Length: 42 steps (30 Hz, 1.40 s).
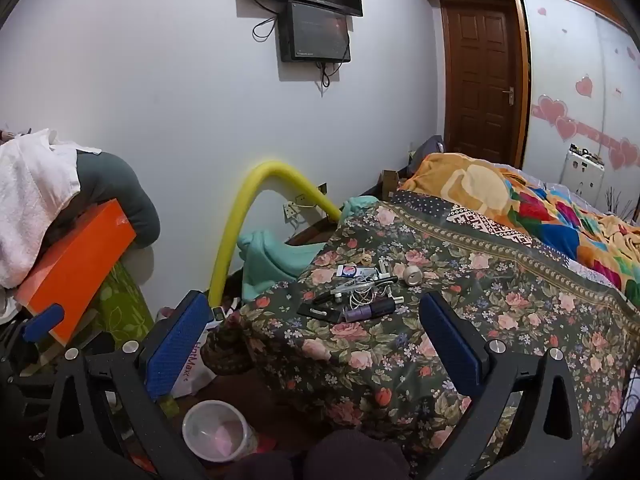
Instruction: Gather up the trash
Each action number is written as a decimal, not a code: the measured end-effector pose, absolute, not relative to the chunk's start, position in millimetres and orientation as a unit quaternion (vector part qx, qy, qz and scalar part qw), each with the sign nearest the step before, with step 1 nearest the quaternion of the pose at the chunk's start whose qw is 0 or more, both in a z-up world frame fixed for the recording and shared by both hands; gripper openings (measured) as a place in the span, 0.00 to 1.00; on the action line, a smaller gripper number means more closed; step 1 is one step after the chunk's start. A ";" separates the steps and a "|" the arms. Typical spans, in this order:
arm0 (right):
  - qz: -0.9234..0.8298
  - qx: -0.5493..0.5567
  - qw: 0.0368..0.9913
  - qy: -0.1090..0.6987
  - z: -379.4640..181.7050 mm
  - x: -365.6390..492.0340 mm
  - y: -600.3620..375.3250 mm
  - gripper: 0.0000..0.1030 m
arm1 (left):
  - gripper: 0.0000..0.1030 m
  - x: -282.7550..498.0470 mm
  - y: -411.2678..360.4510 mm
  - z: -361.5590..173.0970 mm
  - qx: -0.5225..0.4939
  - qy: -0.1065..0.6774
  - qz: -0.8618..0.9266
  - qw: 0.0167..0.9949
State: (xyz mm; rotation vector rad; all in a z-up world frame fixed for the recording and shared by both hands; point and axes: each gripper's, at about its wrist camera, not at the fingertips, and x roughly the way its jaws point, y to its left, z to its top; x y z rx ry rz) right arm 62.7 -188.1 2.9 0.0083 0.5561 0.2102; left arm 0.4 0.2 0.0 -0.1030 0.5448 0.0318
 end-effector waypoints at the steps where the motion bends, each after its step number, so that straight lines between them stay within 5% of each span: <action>1: 0.103 0.004 0.956 0.273 3.0 62.6 -187.9 1.00 | 1.00 -0.6 -0.2 0.2 -0.046 0.258 0.015 0.965; 42: 0.108 0.003 0.953 0.282 1.7 56.7 -181.8 1.00 | 1.00 -1.8 -1.8 -0.5 -0.036 0.267 0.009 0.963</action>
